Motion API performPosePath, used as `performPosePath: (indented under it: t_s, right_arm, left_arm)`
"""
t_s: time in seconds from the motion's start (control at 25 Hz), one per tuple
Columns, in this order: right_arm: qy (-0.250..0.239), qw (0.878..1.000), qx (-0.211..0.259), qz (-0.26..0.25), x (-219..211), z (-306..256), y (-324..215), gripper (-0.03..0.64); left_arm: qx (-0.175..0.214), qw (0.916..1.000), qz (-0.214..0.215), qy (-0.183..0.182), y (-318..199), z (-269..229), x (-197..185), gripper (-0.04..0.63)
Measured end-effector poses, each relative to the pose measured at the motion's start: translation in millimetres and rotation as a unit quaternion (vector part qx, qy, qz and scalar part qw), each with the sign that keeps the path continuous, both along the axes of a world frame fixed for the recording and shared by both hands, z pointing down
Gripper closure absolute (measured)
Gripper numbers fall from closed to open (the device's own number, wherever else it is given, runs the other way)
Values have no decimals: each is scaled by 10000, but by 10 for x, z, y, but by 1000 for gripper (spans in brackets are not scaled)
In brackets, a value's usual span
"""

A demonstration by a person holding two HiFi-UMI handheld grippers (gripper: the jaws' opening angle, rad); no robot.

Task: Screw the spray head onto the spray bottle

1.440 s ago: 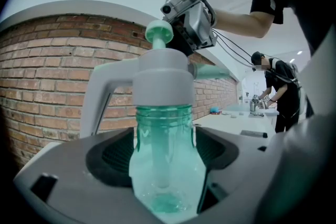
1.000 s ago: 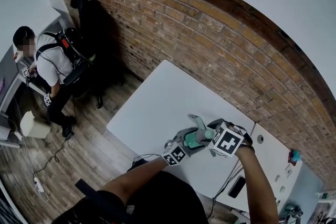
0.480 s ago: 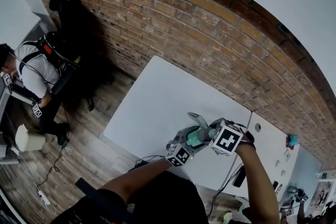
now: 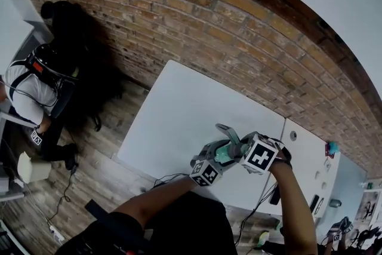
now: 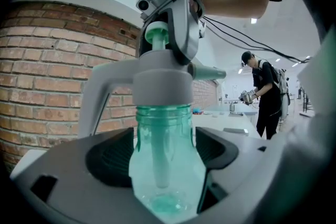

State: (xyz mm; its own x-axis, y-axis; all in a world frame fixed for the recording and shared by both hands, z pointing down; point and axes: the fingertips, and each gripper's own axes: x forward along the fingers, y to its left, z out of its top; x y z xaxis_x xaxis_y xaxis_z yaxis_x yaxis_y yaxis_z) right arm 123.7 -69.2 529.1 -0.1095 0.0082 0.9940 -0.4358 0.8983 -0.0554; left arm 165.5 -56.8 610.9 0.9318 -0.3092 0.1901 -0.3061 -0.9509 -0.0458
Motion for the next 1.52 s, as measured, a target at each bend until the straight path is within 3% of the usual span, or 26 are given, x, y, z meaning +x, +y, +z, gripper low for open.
performPosePath:
  t_s: [0.76,1.16,1.52]
  right_arm:
    - [-295,9917,107,1243,55,-5,-17,356]
    - [-510,9704,276,2343,114,-10,-42,356]
    - [-604,9596,324,2728,132,-6,-63,356]
  left_arm:
    - [10,9999,91,119,10,-8,-30,245]
    - [134,9997,32,188,14,-76,-43,245]
    - [126,9996,112,224,17,-81,-48,245]
